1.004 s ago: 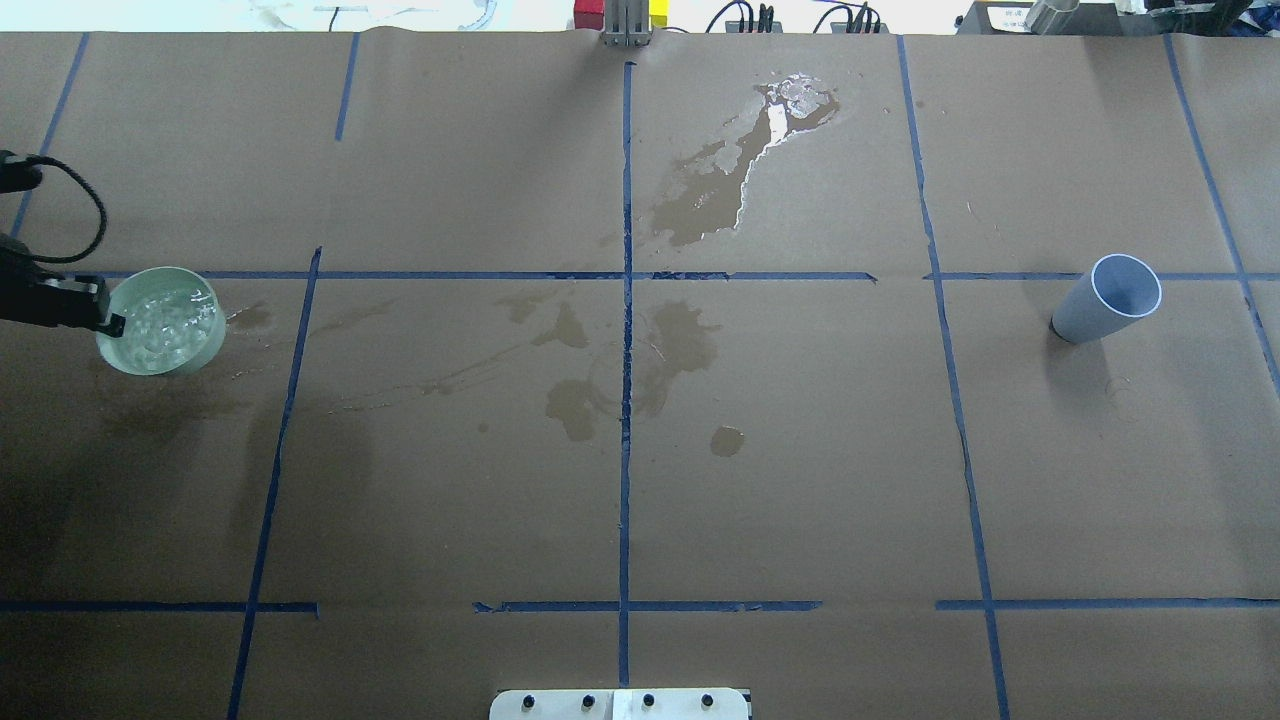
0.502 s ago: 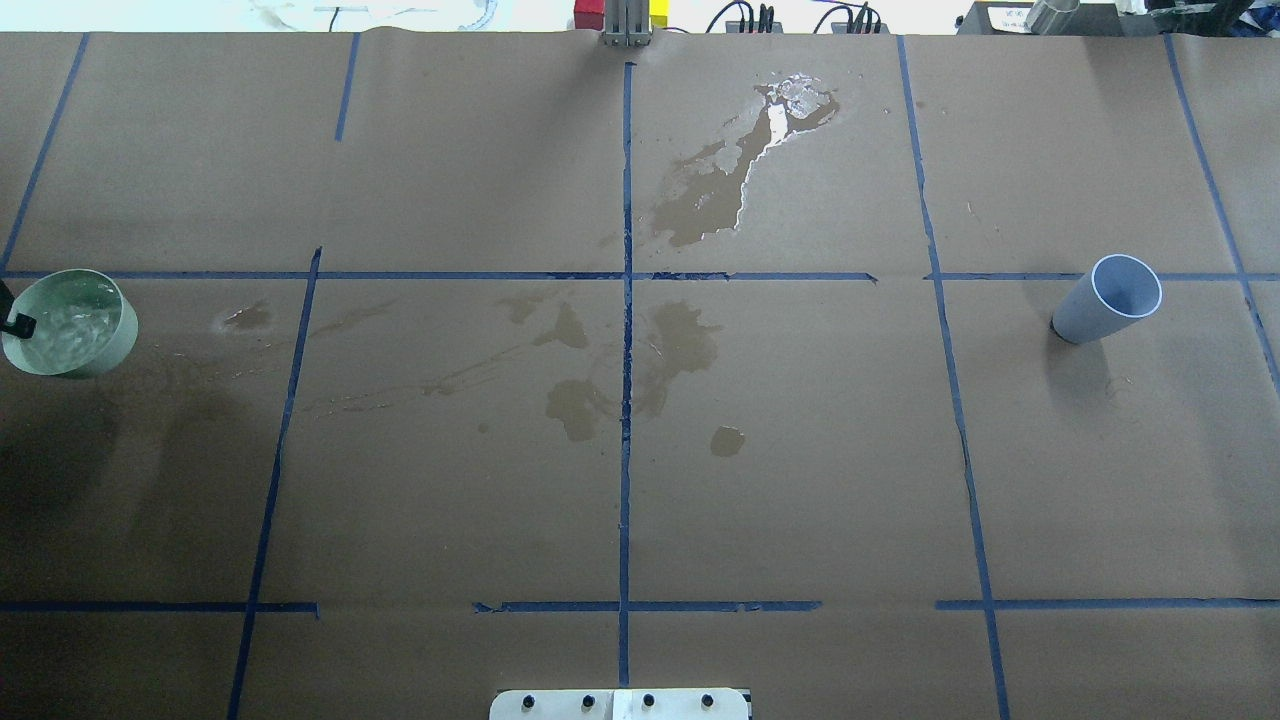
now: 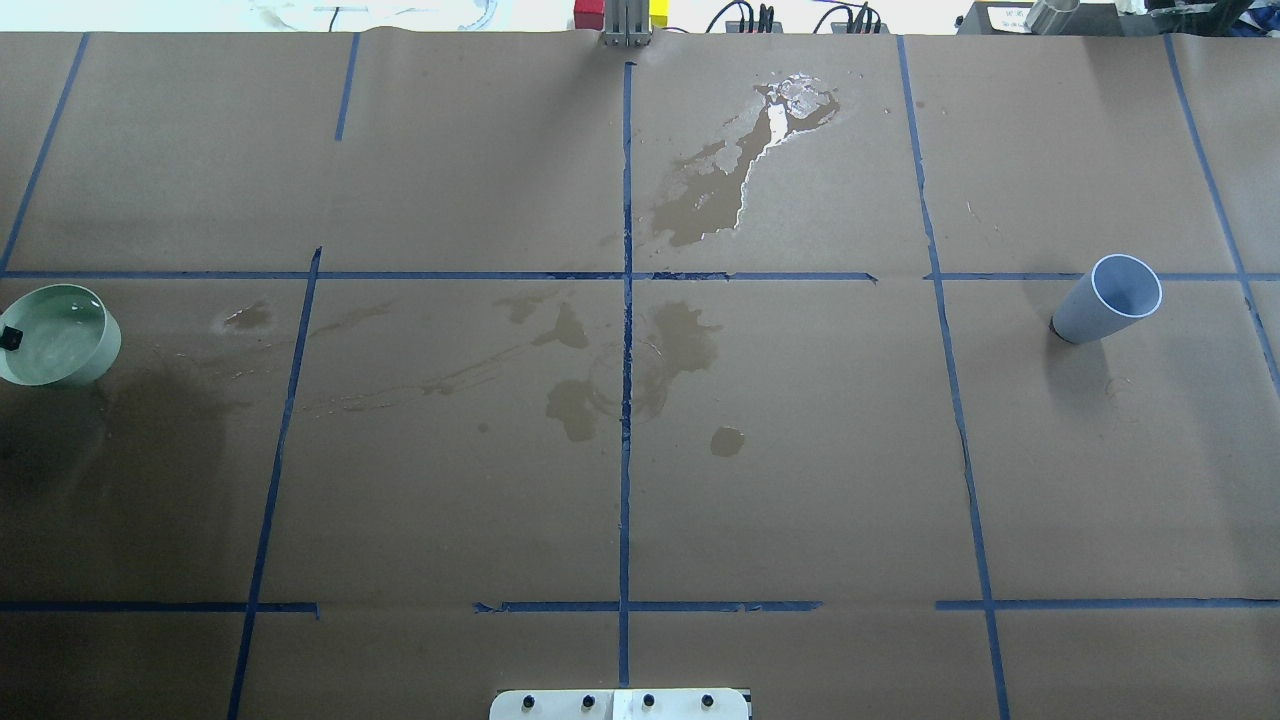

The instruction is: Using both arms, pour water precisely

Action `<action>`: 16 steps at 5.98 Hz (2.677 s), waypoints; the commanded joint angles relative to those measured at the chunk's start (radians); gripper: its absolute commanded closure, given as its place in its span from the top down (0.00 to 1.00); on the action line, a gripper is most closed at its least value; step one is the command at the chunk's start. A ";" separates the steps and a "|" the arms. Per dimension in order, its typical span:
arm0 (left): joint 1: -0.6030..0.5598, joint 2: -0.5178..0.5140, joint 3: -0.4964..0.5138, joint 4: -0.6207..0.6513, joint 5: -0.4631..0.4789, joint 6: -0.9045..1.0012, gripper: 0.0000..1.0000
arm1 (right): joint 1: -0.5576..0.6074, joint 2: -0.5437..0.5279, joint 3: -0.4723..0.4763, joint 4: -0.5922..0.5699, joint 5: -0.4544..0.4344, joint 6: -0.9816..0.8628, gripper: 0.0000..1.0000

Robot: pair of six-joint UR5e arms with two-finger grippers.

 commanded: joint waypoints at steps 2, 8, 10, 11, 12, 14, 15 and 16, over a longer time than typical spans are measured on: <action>0.010 -0.007 0.079 -0.247 0.023 -0.226 0.00 | 0.000 0.000 0.000 0.000 0.000 0.000 1.00; 0.108 -0.027 0.113 -0.265 0.071 -0.240 0.00 | 0.002 -0.002 0.000 0.000 0.000 0.000 1.00; 0.119 -0.030 0.115 -0.265 0.069 -0.238 0.03 | 0.000 -0.005 0.000 0.002 0.000 0.000 1.00; 0.128 -0.032 0.118 -0.265 0.069 -0.238 0.06 | 0.000 -0.005 0.000 0.002 0.000 0.000 1.00; 0.128 -0.032 0.118 -0.265 0.069 -0.238 0.10 | 0.000 -0.005 0.000 0.002 0.000 0.000 1.00; 0.128 -0.039 0.116 -0.264 0.069 -0.241 0.51 | 0.000 -0.005 0.002 0.002 0.000 0.000 1.00; 0.128 -0.048 0.113 -0.265 0.069 -0.238 0.92 | 0.000 -0.005 0.000 0.002 0.001 -0.003 1.00; 0.127 -0.051 0.093 -0.261 0.069 -0.238 1.00 | 0.000 -0.005 0.002 0.000 0.009 0.000 1.00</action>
